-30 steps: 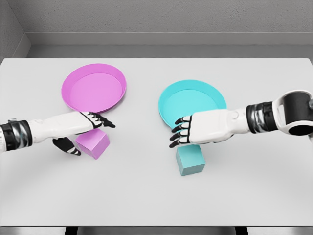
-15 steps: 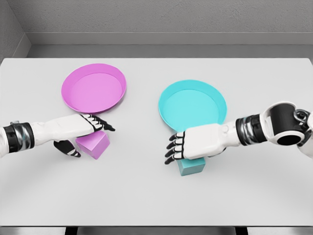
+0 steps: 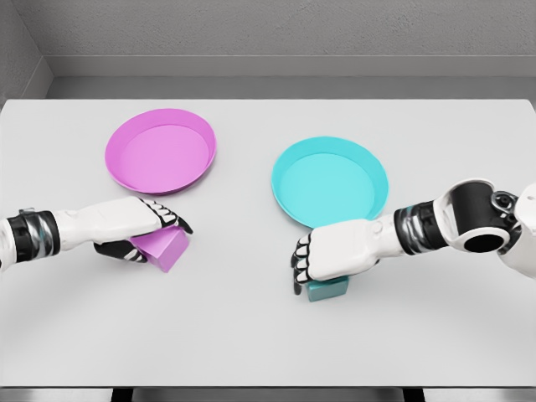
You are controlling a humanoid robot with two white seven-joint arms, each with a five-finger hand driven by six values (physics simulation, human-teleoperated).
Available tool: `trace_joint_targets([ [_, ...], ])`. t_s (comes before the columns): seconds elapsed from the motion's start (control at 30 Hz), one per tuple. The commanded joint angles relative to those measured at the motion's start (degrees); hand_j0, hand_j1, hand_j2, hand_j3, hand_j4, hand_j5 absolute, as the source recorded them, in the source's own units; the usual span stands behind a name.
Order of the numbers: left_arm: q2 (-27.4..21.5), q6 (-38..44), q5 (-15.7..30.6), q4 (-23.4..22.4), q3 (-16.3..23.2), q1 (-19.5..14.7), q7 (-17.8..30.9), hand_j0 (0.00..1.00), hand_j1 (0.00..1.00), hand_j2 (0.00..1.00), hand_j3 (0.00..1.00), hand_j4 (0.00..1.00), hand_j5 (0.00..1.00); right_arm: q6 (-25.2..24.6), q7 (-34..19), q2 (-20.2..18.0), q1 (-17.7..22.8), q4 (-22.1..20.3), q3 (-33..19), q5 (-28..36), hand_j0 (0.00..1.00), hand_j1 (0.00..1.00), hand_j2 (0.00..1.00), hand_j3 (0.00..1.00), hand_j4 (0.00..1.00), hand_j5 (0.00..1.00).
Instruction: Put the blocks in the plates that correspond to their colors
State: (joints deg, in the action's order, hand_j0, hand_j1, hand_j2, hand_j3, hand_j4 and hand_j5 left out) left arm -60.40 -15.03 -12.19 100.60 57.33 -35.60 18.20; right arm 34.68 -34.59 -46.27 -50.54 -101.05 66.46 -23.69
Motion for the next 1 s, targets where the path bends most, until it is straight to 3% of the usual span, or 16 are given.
trace_joint_targets([
  [0.0, -0.1, -0.1, 0.0, -0.1, 0.1, -0.1, -0.1, 0.52, 0.52, 0.52, 0.52, 0.52, 0.52, 0.3, -0.4, 0.1, 0.0, 0.0, 0.1, -0.4, 0.58, 0.58, 0.58, 0.58, 0.58, 0.58],
  [0.1, 0.0, -0.7, 0.1, 0.1, 0.1, -1.0, -0.2, 0.51, 0.51, 0.51, 0.51, 0.51, 0.51, 0.3, -0.4, 0.0, -0.1, 0.1, -0.4, -0.3, 0.53, 0.53, 0.53, 0.53, 0.53, 0.53],
  [0.4, -0.1, -0.4, 0.4, -1.7, -0.1, -7.6, 0.0, 0.44, 0.44, 0.44, 0.44, 0.44, 0.44, 0.3, -0.4, -0.8, -0.2, 0.2, -5.7, 5.0, 0.53, 0.53, 0.53, 0.53, 0.53, 0.53],
  [0.63, 6.5, -0.4, 0.4, -13.5, 0.0, -14.1, 0.2, 0.43, 0.43, 0.43, 0.43, 0.43, 0.43, 0.3, -0.4, -1.0, 0.1, 2.4, -14.2, 12.2, 0.53, 0.53, 0.53, 0.53, 0.53, 0.53],
  [0.8, 13.7, -0.4, -0.2, -25.2, 0.1, -18.0, 1.3, 0.43, 0.43, 0.43, 0.43, 0.43, 0.43, 0.3, -0.4, -0.1, 0.0, 9.6, -20.8, 17.2, 0.53, 0.53, 0.53, 0.53, 0.53, 0.53],
  [0.87, 18.8, -0.3, -3.1, -31.9, 0.1, -19.0, 1.3, 0.43, 0.43, 0.43, 0.43, 0.43, 0.43, 0.3, -0.4, 1.3, -0.5, 13.2, -21.4, 17.4, 0.53, 0.53, 0.53, 0.53, 0.53, 0.53],
  [0.93, 23.7, -0.3, -6.0, -38.0, 0.1, -19.2, 1.3, 0.44, 0.44, 0.44, 0.44, 0.44, 0.44, 0.3, -0.4, 3.3, -0.7, 16.8, -21.6, 17.4, 0.56, 0.56, 0.56, 0.56, 0.56, 0.56],
  [0.97, 24.4, -0.4, -6.2, -39.2, 0.1, -19.2, 1.3, 0.44, 0.44, 0.44, 0.44, 0.44, 0.44, 0.3, -0.4, 4.1, -0.7, 17.2, -21.6, 17.4, 0.63, 0.63, 0.63, 0.63, 0.63, 0.63],
])
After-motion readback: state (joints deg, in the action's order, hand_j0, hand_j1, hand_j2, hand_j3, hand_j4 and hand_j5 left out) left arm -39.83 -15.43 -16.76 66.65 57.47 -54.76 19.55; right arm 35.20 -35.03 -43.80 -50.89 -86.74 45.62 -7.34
